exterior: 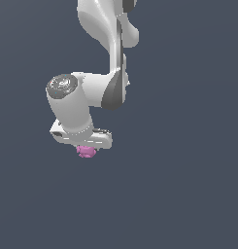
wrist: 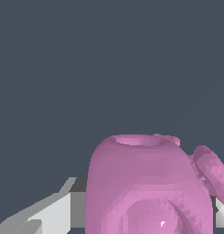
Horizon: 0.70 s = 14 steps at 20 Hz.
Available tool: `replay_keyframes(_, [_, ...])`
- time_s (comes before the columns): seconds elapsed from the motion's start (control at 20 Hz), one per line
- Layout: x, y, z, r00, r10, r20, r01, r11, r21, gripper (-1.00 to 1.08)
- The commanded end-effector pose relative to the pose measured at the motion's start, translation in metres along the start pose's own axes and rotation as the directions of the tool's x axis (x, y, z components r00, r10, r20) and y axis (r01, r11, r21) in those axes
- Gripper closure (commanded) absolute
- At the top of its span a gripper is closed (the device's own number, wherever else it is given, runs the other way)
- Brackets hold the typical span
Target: Pick up the object and move it to a goal position.
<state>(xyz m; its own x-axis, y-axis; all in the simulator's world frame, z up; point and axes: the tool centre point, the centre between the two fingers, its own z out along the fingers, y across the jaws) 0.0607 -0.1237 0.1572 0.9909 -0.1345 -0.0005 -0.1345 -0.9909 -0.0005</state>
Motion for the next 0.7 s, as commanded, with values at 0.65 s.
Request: replay_keyframes(0.65, [-0.019,0.078,-0.15,1.0,0.0,-0.001,0.0,1.0,0.0,1.08])
